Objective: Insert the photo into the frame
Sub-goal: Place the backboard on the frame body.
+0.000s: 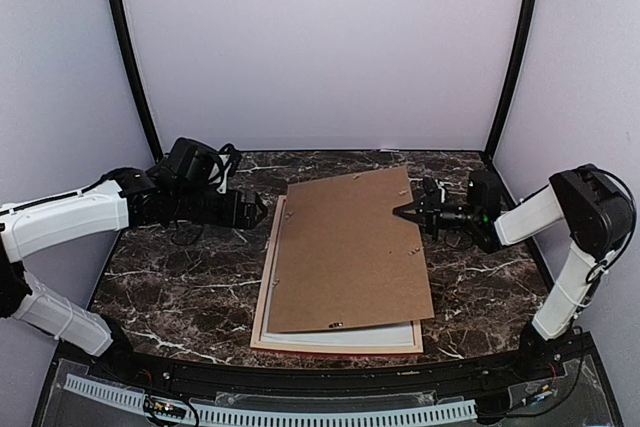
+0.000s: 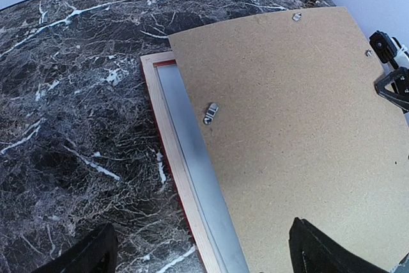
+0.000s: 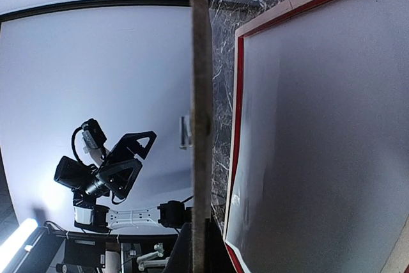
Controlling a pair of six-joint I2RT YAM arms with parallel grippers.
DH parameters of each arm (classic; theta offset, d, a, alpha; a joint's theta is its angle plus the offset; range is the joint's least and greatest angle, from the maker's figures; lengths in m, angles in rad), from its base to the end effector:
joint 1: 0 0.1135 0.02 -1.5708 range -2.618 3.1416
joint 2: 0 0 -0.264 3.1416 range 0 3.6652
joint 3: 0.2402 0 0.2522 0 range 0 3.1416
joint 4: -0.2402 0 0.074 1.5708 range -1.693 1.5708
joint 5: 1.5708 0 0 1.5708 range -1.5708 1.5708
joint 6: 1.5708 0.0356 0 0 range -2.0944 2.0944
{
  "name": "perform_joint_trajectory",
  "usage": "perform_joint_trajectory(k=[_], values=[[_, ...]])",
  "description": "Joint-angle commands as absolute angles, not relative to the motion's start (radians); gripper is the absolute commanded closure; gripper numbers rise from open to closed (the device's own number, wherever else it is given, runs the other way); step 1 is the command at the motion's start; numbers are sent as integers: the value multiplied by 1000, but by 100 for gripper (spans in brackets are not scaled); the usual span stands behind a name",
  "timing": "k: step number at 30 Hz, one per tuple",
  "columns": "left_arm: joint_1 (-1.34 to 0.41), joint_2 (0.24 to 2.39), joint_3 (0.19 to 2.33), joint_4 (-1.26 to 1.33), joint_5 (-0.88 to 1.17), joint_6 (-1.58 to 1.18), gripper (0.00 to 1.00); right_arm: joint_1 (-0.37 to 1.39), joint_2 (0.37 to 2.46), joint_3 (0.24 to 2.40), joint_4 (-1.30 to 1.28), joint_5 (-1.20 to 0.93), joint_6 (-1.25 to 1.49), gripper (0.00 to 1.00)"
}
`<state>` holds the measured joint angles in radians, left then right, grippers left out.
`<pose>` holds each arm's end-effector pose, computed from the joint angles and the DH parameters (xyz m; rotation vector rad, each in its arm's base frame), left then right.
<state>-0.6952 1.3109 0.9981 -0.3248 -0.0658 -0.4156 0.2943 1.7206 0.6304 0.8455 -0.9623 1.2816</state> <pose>0.2255 -0.1850 0.2851 0.2779 2.2439 -0.5372 0.2953 0.1200 0.1622 0.2335 2.1844 1.8753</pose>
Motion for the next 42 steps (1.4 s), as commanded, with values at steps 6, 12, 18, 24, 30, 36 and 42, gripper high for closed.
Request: perform_joint_trajectory(k=[6,12,18,24,30,36,42], values=[[-687,1291,973,-330,-76,-425,4,325,1744,639,946,-939,1295,100],[-687,1297,969,-325,-74,-422,4,336,1747,662,848,-917,1230,100],[-687,1303,966,-320,-69,-421,4,340,1759,675,811,-908,1204,100],[-687,1313,963,-316,-66,-420,4,344,1771,682,817,-907,1210,100],[-687,1322,959,-310,-64,-417,4,346,1779,684,824,-908,1218,100],[-686,1334,957,-305,-58,-417,3,352,1785,683,843,-908,1234,100],[-687,1333,951,-301,-54,-419,3,363,1796,683,856,-907,1242,100]])
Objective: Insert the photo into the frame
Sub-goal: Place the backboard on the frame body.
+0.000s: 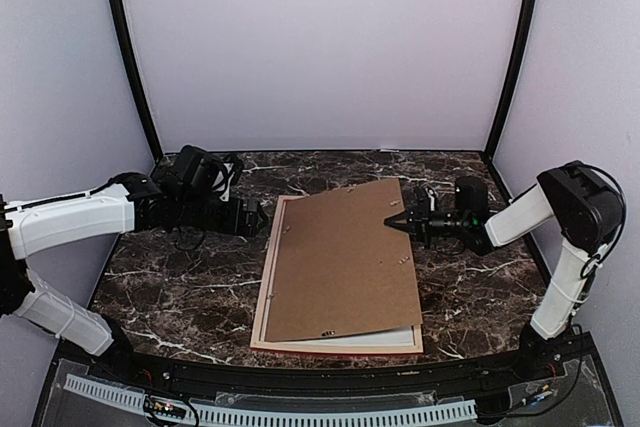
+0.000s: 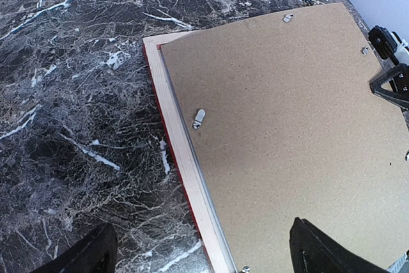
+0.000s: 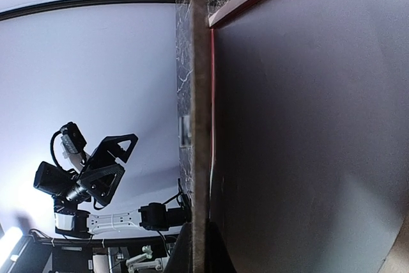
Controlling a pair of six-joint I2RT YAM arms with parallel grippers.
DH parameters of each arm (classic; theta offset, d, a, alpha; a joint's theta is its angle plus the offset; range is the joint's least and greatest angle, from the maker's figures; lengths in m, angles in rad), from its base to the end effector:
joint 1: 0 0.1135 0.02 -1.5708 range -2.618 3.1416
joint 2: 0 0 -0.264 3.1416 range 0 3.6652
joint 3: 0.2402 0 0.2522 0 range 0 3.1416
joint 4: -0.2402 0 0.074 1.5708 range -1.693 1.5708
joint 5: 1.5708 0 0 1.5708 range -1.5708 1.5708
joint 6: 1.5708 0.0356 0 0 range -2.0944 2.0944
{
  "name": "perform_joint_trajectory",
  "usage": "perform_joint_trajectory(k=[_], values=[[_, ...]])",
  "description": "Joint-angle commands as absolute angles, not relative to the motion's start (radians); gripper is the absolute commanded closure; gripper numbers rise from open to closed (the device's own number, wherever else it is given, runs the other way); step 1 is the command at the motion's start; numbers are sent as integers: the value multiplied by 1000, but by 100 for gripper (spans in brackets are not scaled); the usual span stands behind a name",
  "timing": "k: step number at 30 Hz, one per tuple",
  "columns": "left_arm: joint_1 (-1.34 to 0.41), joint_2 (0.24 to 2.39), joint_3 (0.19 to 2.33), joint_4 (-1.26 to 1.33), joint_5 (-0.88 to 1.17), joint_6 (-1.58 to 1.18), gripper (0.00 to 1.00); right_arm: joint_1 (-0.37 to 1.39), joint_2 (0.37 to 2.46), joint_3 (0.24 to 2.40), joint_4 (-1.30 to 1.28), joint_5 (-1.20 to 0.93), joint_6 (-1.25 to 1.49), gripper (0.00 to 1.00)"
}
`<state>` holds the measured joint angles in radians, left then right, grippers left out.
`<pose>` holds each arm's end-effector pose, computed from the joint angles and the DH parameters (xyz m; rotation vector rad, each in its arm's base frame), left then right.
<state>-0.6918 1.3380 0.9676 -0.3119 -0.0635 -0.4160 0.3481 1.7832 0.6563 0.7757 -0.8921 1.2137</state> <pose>0.2280 -0.1859 0.2686 0.2822 2.2870 -0.5146 0.2965 0.1371 0.1430 0.2513 2.2672 1.7988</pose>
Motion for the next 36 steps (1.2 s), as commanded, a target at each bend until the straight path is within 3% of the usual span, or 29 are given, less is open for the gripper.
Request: perform_joint_trajectory(k=[1,18,36], values=[[-687,1332,950,-302,-53,-420,3,364,1796,681,856,-907,1242,100],[-687,1360,903,-248,-4,-450,4,372,1837,675,896,-896,1252,100],[-687,1470,833,-115,178,-506,5,383,1871,674,918,-863,1241,100]])
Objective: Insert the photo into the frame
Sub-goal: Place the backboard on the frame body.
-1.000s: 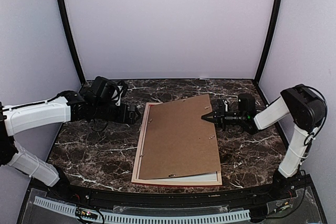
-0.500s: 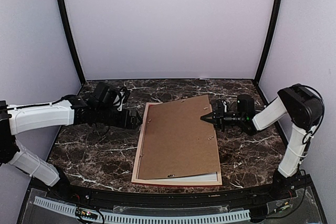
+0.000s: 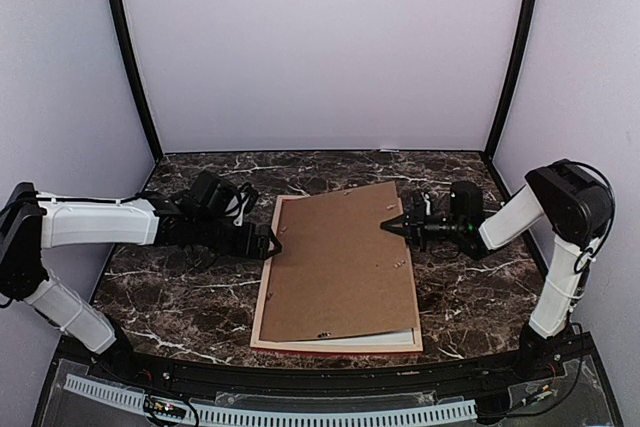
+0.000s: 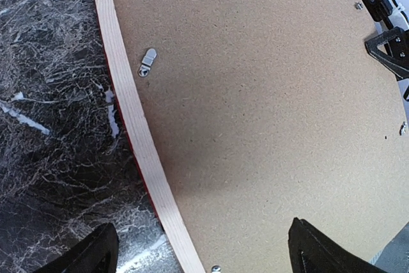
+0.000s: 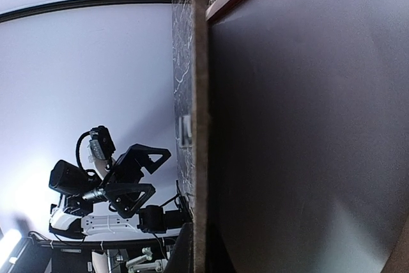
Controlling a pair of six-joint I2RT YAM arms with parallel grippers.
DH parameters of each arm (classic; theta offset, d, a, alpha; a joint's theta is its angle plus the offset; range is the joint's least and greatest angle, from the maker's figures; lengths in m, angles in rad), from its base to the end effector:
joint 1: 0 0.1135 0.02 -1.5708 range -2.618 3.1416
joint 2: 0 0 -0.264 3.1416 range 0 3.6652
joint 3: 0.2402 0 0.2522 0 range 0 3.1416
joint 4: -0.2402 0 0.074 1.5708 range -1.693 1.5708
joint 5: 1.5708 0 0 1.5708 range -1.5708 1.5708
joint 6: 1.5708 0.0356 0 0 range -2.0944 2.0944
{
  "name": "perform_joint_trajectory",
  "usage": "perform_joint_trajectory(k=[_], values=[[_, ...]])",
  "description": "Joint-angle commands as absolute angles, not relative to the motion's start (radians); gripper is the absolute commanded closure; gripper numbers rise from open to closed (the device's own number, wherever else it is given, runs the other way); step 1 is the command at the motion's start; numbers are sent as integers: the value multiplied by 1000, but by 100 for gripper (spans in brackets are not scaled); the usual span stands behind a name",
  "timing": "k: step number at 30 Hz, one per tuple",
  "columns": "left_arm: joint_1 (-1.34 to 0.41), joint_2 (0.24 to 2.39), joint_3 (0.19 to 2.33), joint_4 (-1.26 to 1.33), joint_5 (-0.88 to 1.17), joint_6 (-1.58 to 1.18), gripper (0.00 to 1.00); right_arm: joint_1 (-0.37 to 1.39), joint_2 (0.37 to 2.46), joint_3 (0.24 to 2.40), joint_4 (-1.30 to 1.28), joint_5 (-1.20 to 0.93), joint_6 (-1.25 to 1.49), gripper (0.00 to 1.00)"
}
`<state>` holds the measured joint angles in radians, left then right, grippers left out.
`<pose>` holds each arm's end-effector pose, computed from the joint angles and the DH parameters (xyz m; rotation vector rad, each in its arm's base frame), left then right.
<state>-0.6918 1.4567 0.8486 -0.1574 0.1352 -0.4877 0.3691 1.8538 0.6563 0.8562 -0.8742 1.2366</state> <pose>0.2311 -0.1977 0.2094 0.3197 2.4285 -0.7177 0.2981 0.1446 0.1284 0.2625 2.2698 1.8063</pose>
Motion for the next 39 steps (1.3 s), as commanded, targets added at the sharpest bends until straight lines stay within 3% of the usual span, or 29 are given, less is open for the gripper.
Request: perform_joint_trajectory(k=[1,8,22,39], values=[[-687,1479,831,-105,183,-510,5,385,1873,675,914,-860,1238,100],[-687,1523,818,-64,230,-528,6,394,1869,695,840,-837,1179,94],[-687,1549,822,-48,244,-531,6,417,1814,799,460,-738,953,55],[-689,1524,825,-12,279,-520,5,496,1796,949,68,-505,749,42]])
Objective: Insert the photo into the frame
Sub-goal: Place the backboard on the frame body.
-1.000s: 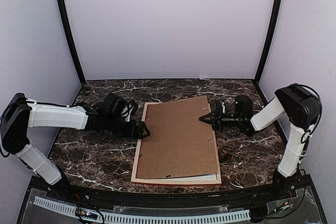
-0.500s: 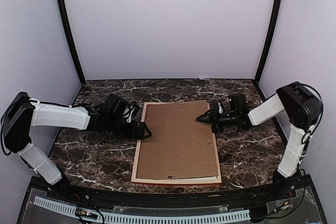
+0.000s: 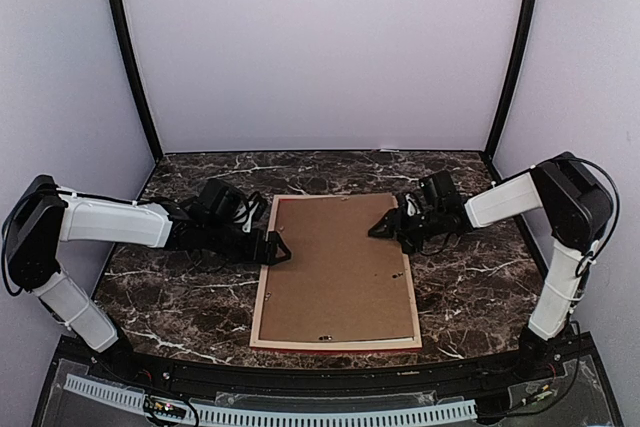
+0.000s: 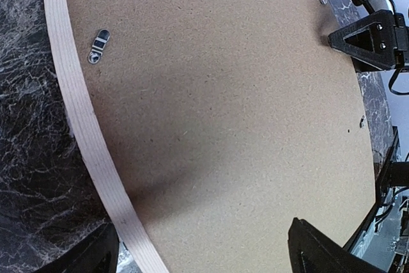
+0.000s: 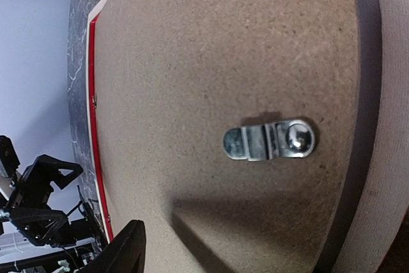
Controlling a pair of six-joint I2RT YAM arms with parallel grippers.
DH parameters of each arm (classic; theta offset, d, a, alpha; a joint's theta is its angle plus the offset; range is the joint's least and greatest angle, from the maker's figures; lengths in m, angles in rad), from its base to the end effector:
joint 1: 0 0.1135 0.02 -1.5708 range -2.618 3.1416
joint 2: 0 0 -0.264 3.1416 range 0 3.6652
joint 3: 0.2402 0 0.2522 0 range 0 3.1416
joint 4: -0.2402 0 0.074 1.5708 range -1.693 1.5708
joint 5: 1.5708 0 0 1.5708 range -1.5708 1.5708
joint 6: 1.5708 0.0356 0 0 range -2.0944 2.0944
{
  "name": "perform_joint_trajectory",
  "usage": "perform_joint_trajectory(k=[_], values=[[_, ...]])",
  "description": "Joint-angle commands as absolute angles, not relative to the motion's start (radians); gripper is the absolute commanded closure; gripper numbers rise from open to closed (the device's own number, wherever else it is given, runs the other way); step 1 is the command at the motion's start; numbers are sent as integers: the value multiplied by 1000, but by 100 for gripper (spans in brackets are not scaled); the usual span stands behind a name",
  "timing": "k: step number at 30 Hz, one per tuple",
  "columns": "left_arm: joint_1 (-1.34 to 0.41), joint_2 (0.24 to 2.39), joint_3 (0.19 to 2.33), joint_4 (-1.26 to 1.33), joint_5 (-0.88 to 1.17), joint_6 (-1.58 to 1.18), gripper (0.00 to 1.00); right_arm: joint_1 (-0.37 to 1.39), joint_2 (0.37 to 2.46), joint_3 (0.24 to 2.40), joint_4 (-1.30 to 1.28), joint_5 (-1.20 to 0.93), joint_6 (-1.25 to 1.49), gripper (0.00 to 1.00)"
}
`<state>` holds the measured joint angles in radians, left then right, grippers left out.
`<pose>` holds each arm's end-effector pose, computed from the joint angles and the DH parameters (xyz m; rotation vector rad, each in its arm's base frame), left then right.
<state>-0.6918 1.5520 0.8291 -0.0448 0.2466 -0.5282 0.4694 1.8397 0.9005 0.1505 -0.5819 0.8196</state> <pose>0.2382 -0.2086 0.1850 0.3331 2.4642 -0.8563 0.3089 0.1786 0.1321 0.1353 2.5855 1.2516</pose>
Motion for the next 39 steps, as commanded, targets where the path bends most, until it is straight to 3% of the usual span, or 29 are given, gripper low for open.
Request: perform_joint_trajectory(k=[1,11,26,39], values=[[-691,1524,825,-7,290,-520,5,499,1797,956,49,-493,740,41],[-770,1581,873,117,390,-498,5,521,1808,1003,-27,-438,709,39],[-852,1853,1136,8,511,-371,5,532,1820,1008,-46,-419,704,39],[-852,1906,1117,-37,486,-359,5,531,1829,1034,-95,-413,669,38]])
